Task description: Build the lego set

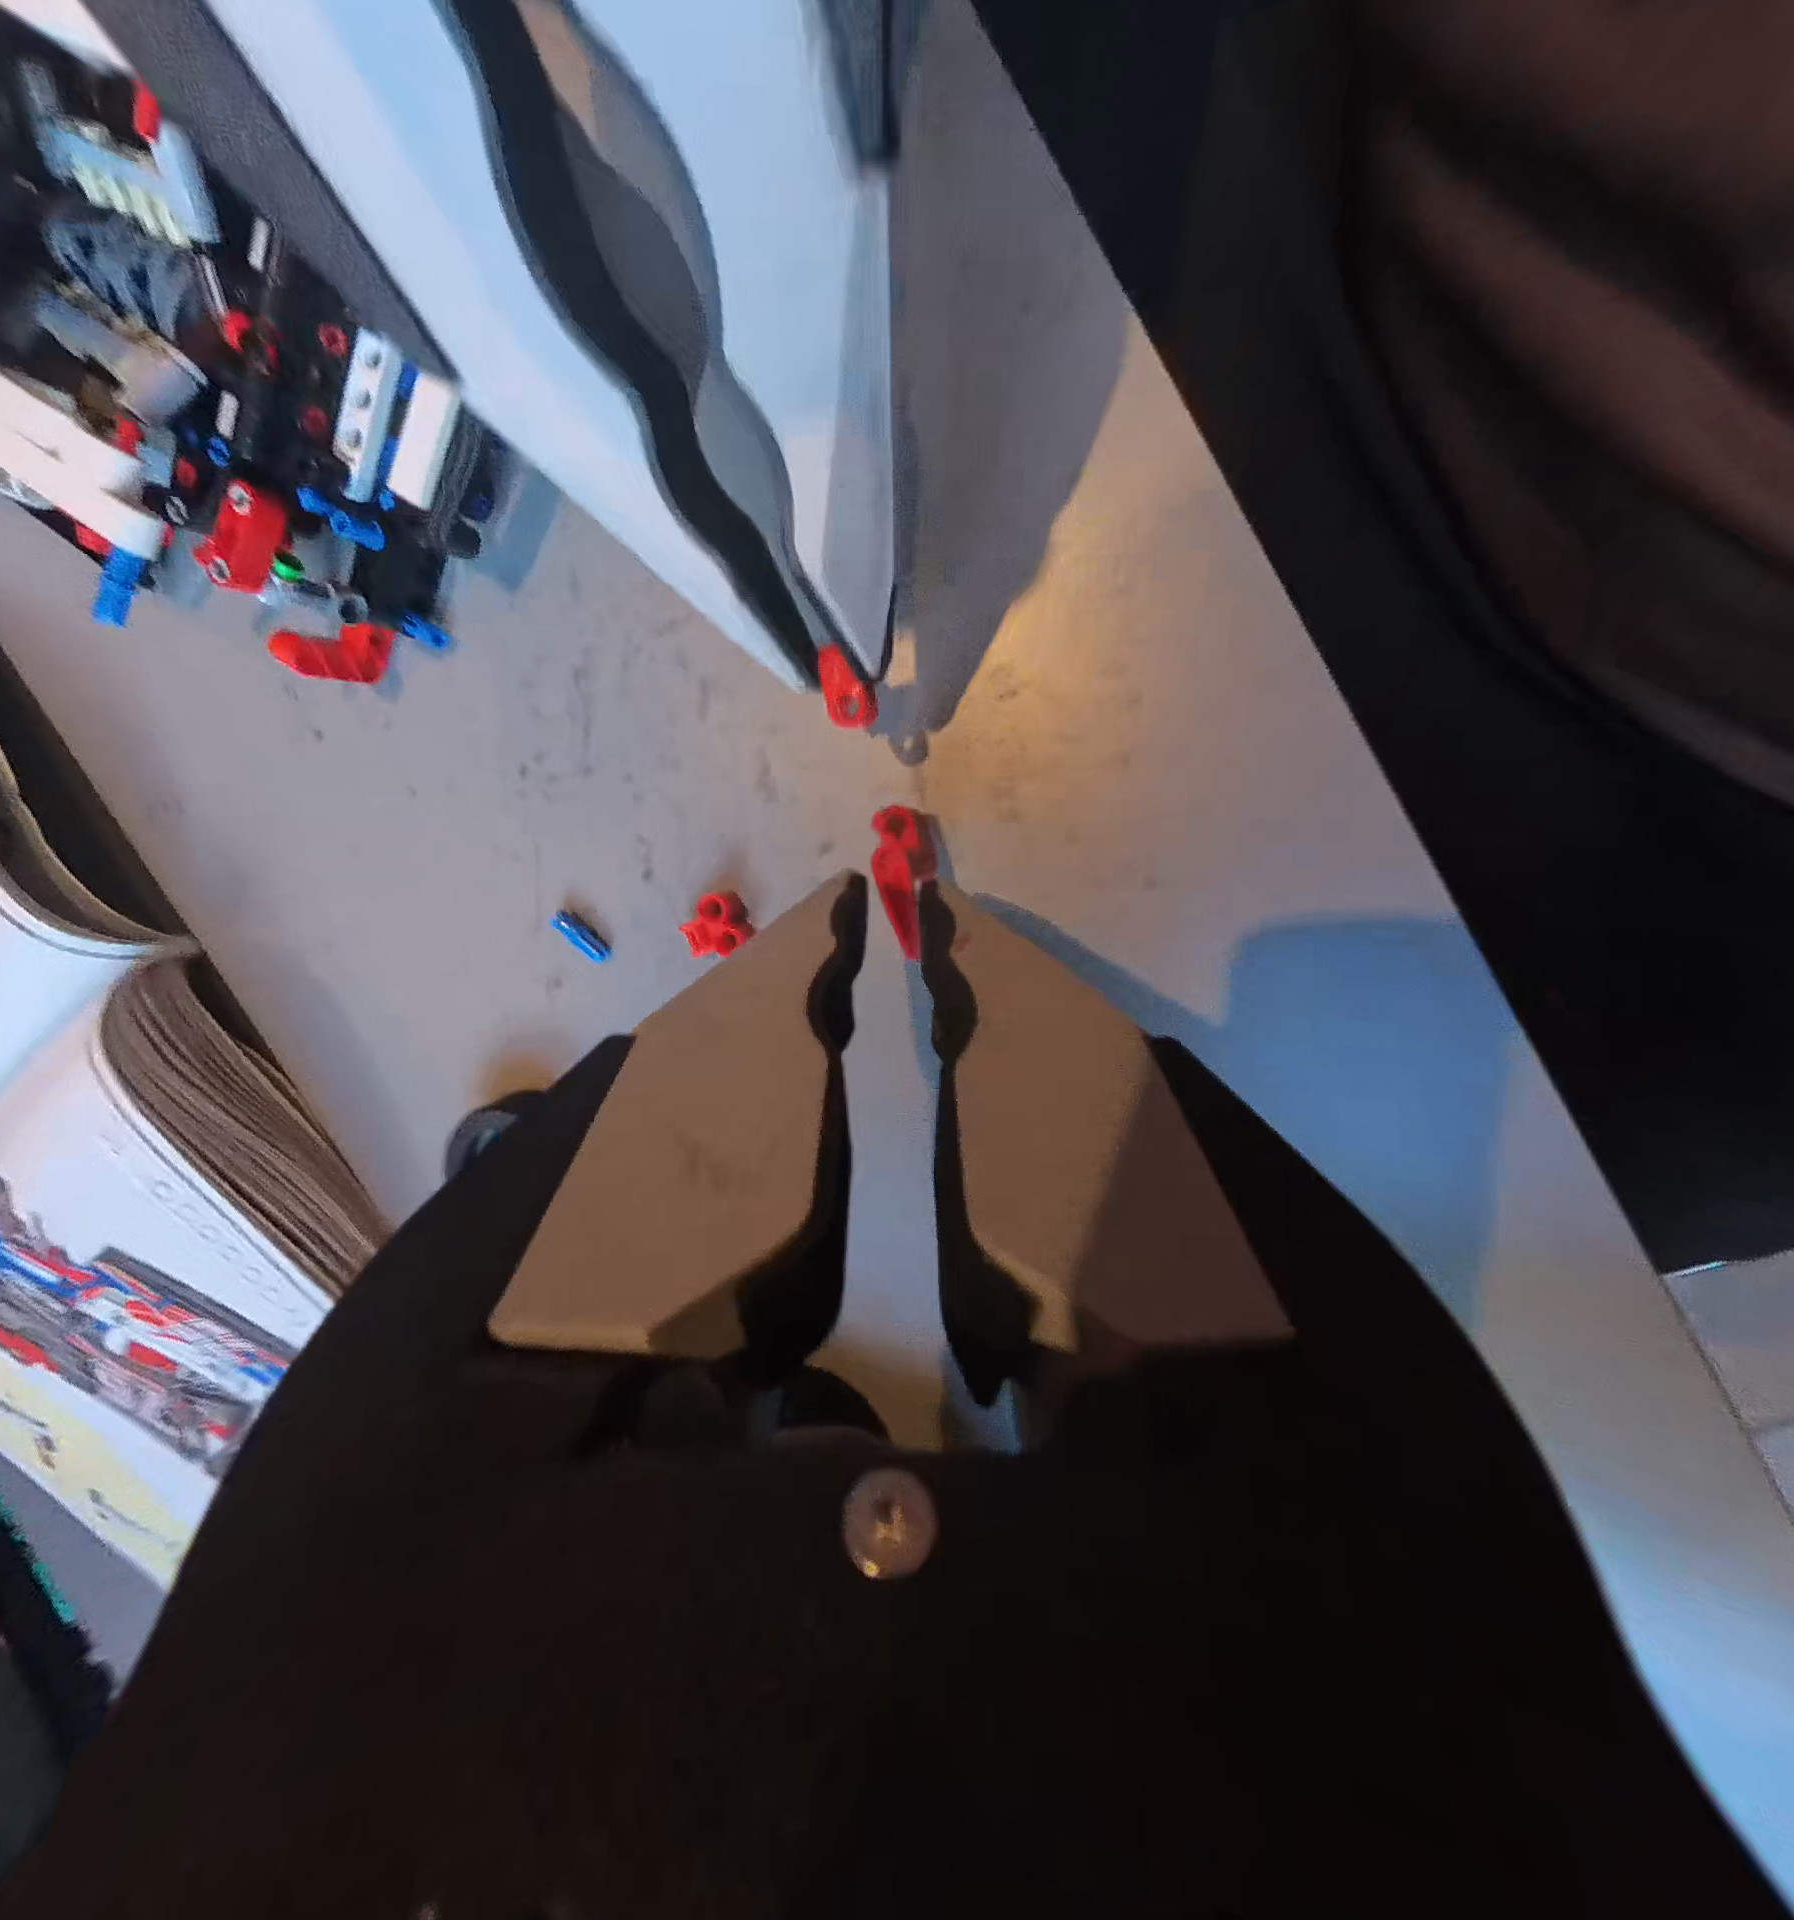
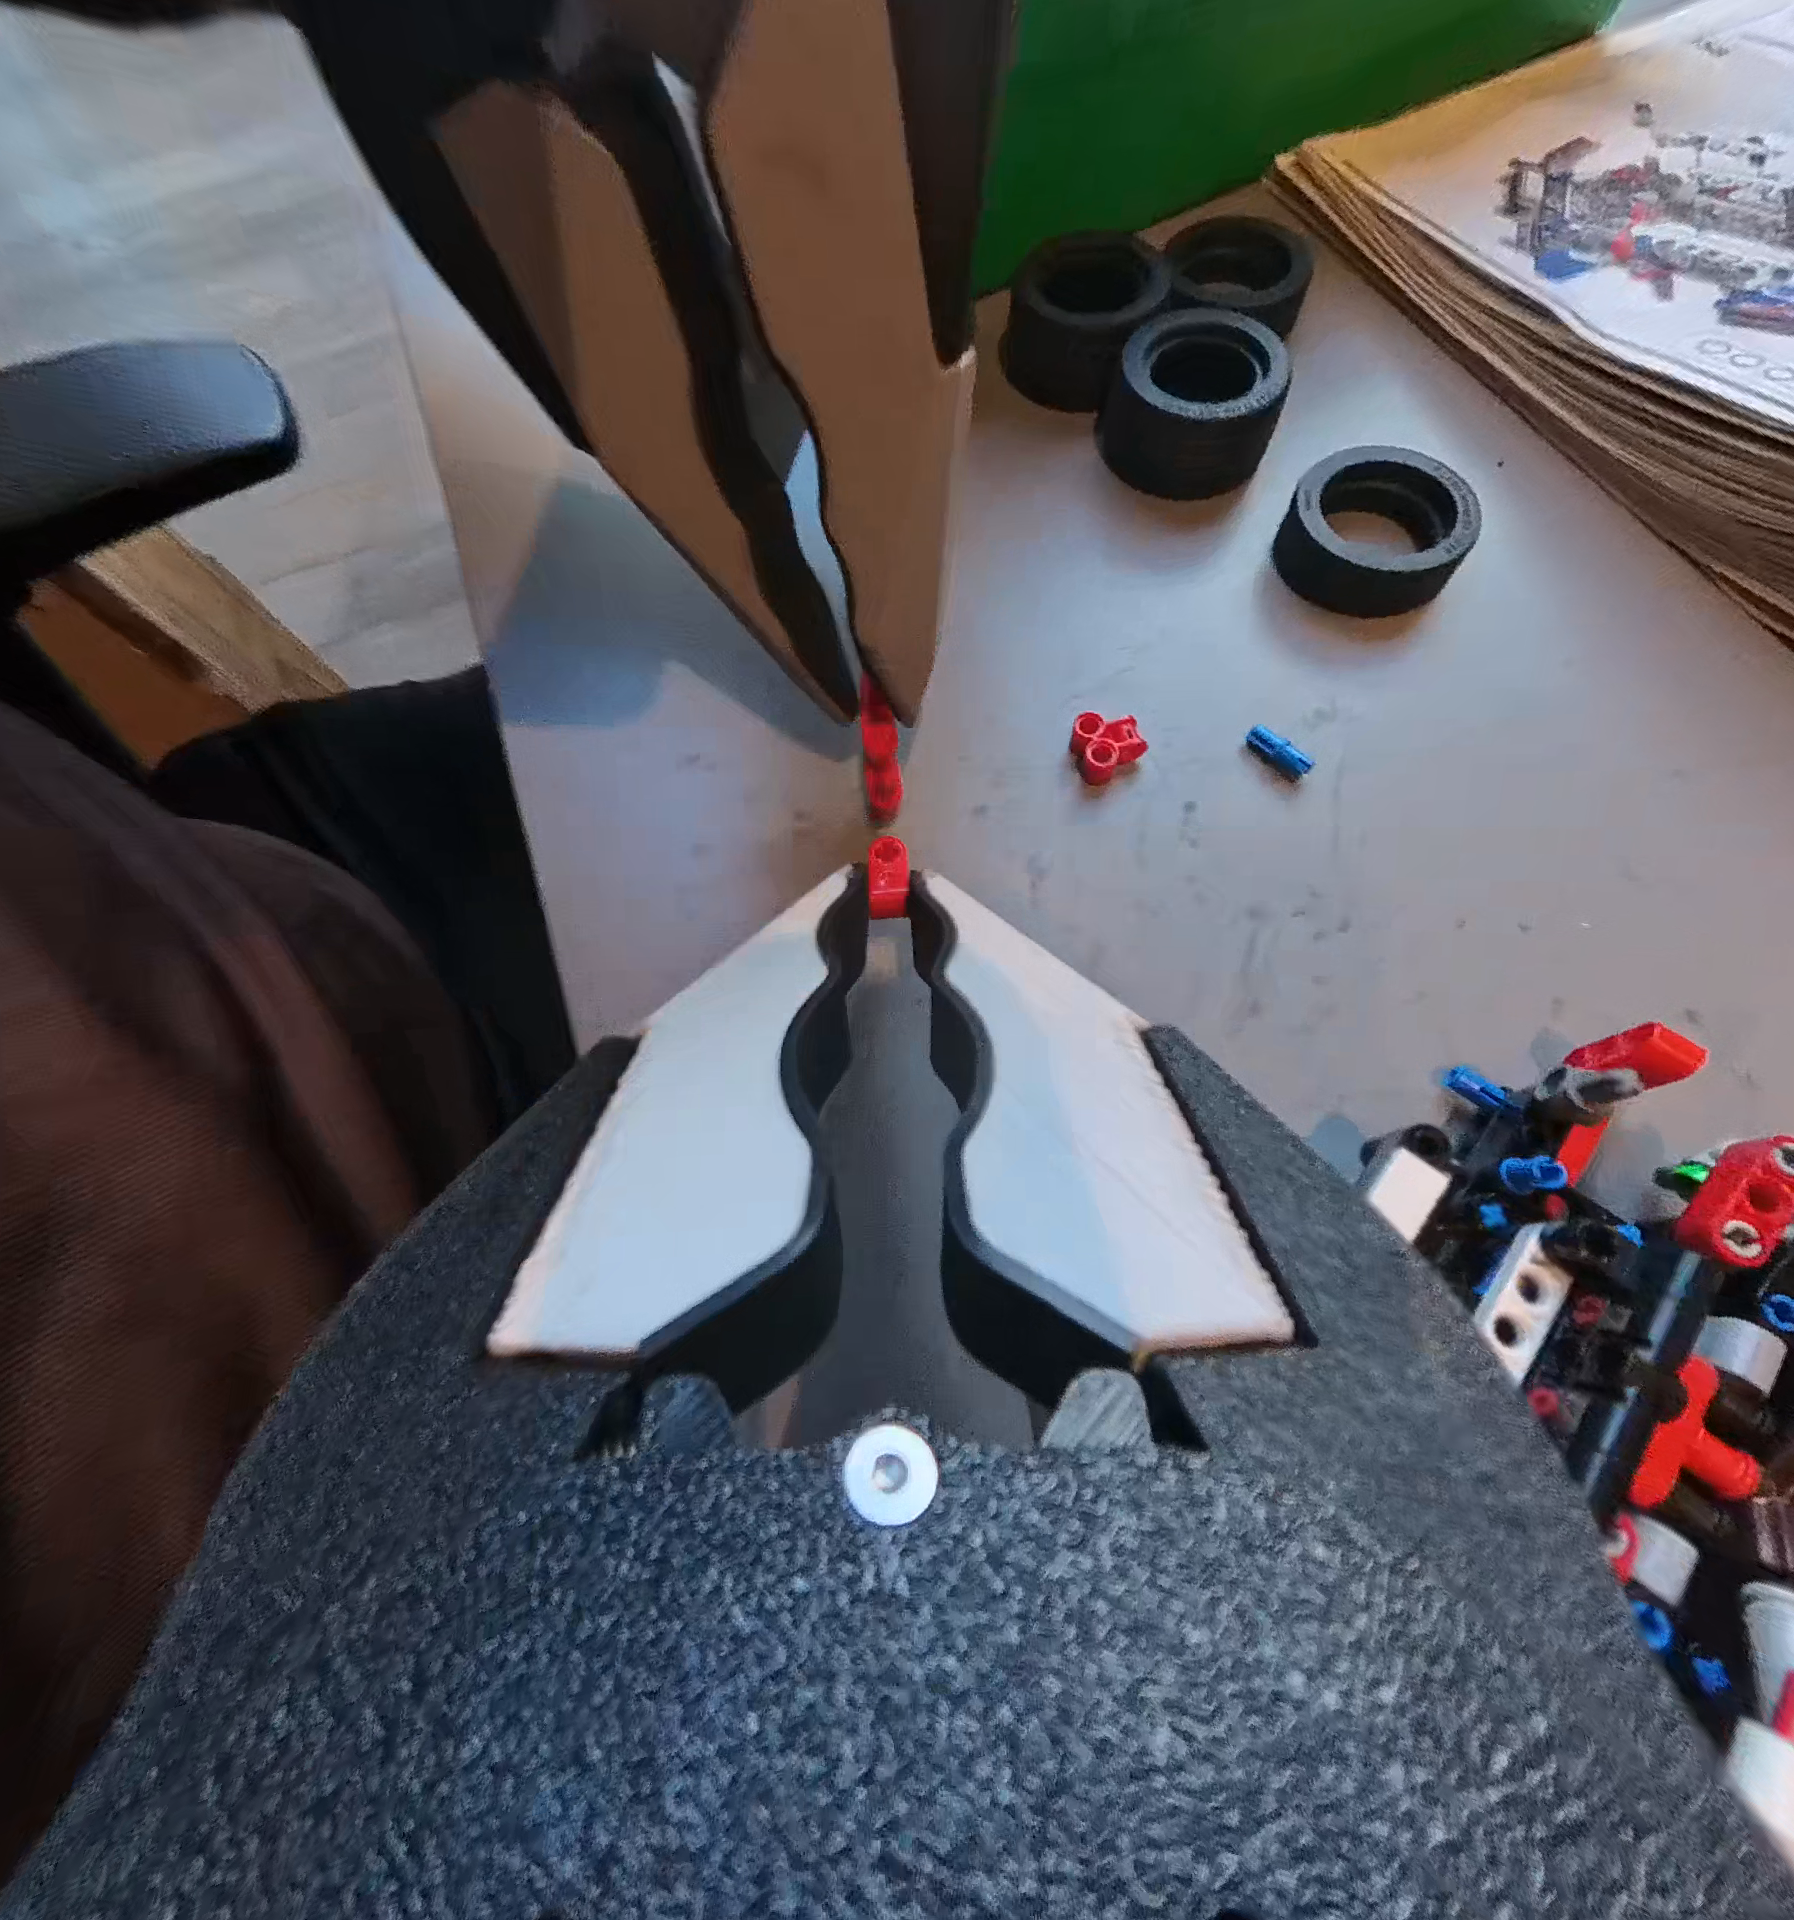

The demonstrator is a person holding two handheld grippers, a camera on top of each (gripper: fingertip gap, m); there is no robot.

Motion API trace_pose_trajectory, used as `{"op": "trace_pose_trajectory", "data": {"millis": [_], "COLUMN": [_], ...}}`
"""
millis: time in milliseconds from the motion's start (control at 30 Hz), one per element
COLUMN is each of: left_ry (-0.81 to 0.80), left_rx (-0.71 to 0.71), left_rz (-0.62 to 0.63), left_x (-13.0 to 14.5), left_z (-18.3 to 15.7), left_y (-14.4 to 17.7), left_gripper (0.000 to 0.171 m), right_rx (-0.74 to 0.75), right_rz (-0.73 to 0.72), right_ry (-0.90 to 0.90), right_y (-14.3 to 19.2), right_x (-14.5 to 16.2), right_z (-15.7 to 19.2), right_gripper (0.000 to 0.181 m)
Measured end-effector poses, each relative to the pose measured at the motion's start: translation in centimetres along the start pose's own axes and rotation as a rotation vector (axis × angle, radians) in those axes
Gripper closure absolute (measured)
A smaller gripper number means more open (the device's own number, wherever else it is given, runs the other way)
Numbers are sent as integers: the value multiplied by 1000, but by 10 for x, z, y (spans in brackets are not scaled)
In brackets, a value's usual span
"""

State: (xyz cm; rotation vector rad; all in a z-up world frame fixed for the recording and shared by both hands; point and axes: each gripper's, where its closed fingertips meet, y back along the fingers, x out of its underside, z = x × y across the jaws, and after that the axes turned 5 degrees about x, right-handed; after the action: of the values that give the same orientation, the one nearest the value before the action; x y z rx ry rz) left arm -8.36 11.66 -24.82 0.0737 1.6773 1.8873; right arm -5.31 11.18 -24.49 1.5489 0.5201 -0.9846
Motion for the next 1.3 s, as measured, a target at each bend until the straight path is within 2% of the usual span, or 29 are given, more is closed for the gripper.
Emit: {"op": "trace_pose_trajectory", "data": {"millis": [133, 167, 233, 267, 367, 433, 500, 567, 700, 800, 900, 1000, 1100, 1167, 1300], "left_ry": [-36, -28, 20, 47, 186, 369, 493, 507, 534, 501, 478, 436, 240, 113, 3], "left_rx": [-34, -40, -50, -47, -137, -188, -145, -127, -18, 6, -17, -71, -224, -377, -644], "left_rz": [19, 17, 53, 61, 14, -15, -84, -143, -108, -118, -150, -168, -168, -201, -134], "left_x": [0, 1, 10, 14, 21, 28, 23, 17, 17, 9, 3, 2, -4, -16, -20], "left_z": [6, 7, 7, 4, 7, 13, 8, 9, 10, 9, 9, 9, 6, 7, 15], "left_y": [-2, -3, -4, -2, 6, 4, -4, -7, -14, -21, -23, -22, -19, -9, 16], "left_gripper": [165, 163, 147, 148, 156, 152, 144, 145, 136, 142, 155, 156, 156, 156, 156], "right_rx": [36, 41, 62, 77, 88, 88, 60, 36, 43, 50, 65, 56, 38, 10, -122], "right_rz": [81, 91, 98, 102, 100, 101, 102, 102, 124, 128, 144, 111, 81, 54, -18], "right_ry": [25, 32, 48, 51, 32, 11, -13, -23, -15, -3, 30, 20, -1, -19, -121], "right_y": [-13, -15, -17, -17, -16, -17, -19, -18, -16, -15, -13, -9, -6, -5, -4], "right_x": [6, 7, 6, 6, 4, 3, 4, 5, 10, 12, 17, 13, 8, 2, -14], "right_z": [-6, -7, -10, -13, -18, -21, -17, -13, -16, -16, -14, -12, -9, -5, 14], "right_gripper": [174, 174, 174, 174, 174, 174, 174, 174, 174, 172, 162, 157, 156, 157, 159]}}
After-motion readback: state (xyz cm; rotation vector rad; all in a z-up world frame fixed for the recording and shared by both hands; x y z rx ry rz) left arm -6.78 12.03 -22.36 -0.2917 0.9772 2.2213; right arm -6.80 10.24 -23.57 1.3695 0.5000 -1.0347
